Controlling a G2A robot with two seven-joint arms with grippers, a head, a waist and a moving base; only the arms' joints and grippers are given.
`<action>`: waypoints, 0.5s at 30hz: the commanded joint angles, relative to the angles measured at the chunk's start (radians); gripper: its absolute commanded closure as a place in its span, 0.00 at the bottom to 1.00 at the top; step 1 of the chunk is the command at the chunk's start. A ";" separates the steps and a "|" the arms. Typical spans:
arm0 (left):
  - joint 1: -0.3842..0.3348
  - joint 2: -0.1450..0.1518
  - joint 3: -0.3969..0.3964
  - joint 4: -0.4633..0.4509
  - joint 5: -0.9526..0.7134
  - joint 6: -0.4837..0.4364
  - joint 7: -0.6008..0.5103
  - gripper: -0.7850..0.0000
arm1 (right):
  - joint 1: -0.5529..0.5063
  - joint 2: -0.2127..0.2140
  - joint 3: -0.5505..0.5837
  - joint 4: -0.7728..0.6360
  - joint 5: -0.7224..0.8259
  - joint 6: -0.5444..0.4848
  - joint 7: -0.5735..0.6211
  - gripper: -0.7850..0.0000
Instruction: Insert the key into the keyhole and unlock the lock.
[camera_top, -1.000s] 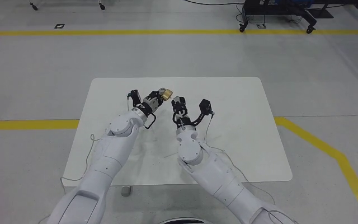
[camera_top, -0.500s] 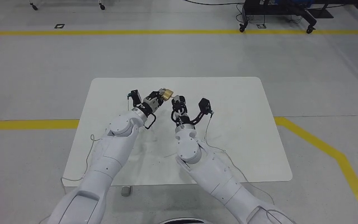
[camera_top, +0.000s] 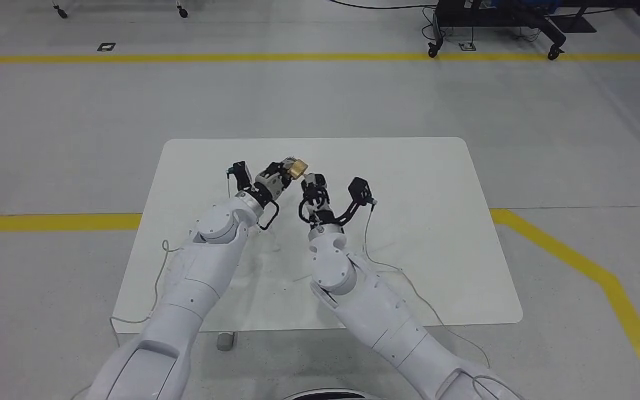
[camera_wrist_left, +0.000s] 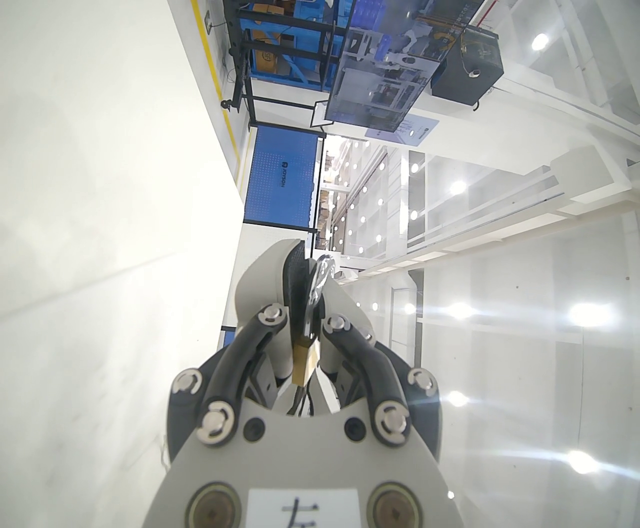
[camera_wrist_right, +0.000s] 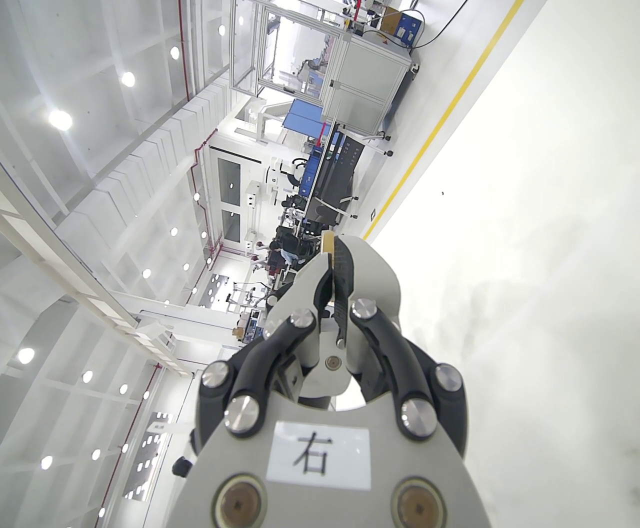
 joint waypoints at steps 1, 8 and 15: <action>0.000 -0.001 -0.002 0.001 -0.003 0.002 -0.001 1.00 | -0.002 -0.002 0.001 0.001 -0.006 -0.001 0.005 1.00; -0.001 -0.002 -0.004 0.002 -0.002 0.002 -0.012 1.00 | -0.009 -0.009 0.007 0.002 -0.026 -0.001 0.022 1.00; 0.000 -0.003 -0.001 0.002 0.019 0.000 -0.025 1.00 | -0.010 -0.017 0.017 0.003 -0.037 0.006 0.034 1.00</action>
